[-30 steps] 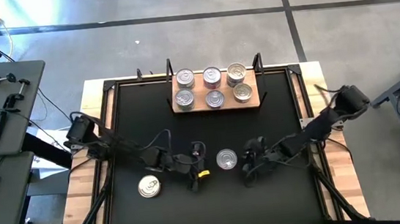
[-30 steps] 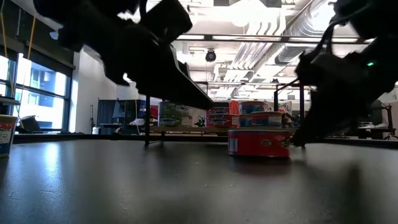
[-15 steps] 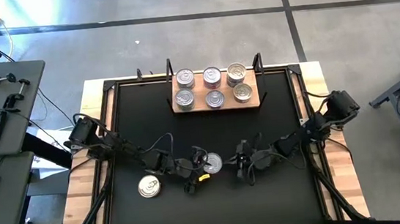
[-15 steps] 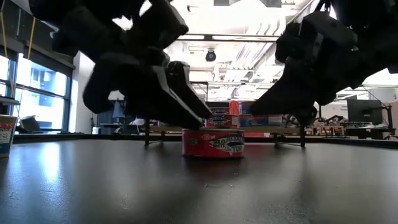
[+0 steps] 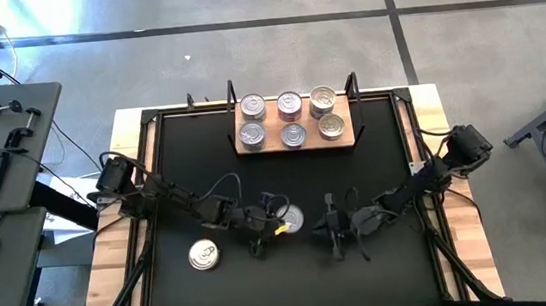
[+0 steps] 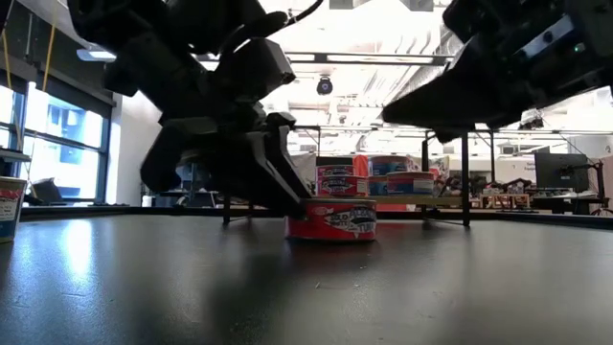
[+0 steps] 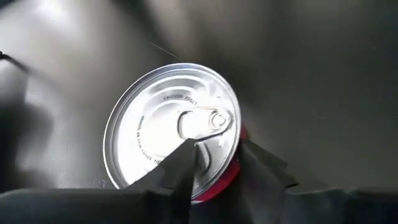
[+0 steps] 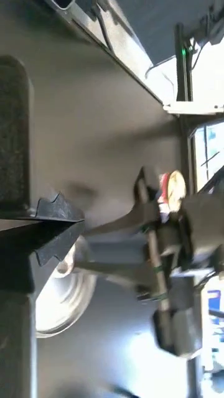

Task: Stack canned seafood by type on shelf
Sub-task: Stack the red tuna can on top of the red tuna can on the shelf

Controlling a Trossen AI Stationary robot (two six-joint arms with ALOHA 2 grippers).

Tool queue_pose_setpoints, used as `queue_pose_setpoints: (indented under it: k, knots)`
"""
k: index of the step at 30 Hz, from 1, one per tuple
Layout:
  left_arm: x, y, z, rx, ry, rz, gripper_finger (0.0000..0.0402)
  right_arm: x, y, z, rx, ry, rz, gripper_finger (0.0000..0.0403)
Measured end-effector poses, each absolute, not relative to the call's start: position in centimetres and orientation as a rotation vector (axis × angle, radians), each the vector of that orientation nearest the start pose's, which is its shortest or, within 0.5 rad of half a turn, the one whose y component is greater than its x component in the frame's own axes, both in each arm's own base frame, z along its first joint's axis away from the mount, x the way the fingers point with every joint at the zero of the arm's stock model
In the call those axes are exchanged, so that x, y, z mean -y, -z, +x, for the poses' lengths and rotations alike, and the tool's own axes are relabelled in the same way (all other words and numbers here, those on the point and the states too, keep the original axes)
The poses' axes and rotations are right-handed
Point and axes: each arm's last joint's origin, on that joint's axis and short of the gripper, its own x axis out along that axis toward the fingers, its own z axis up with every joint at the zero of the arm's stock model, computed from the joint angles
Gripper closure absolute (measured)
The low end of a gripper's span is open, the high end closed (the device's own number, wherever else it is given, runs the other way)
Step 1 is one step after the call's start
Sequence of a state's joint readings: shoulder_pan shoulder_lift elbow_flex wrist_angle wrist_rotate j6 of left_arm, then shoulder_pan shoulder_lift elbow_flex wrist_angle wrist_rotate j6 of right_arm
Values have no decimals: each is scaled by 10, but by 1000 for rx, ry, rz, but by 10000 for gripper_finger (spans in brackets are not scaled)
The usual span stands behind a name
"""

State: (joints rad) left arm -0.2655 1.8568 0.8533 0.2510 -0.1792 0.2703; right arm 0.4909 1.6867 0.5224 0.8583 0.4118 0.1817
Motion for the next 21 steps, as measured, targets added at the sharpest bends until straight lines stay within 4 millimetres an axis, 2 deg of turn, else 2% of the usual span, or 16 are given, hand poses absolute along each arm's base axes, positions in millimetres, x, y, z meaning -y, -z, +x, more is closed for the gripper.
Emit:
queue_pose_setpoints:
  k: [4, 8, 12, 15, 18, 21]
  knots:
    - [85, -117, 337, -717, 195, 414, 347, -128, -139, 264, -248, -69, -44, 394]
    - [85, -119, 339, -685, 197, 412, 394, -128, -143, 269, -239, -72, -145, 349]
    - [87, -122, 339, -655, 201, 412, 397, -127, -146, 278, -275, -67, -248, 278]
    - [87, -126, 338, -641, 217, 404, 400, -127, -145, 281, -338, -88, -405, 229]
    - [88, -133, 336, -596, 240, 378, 401, -129, -145, 284, -369, -117, -535, 201]
    - [86, -135, 329, -546, 273, 356, 401, -129, -144, 286, -422, -139, -631, 191]
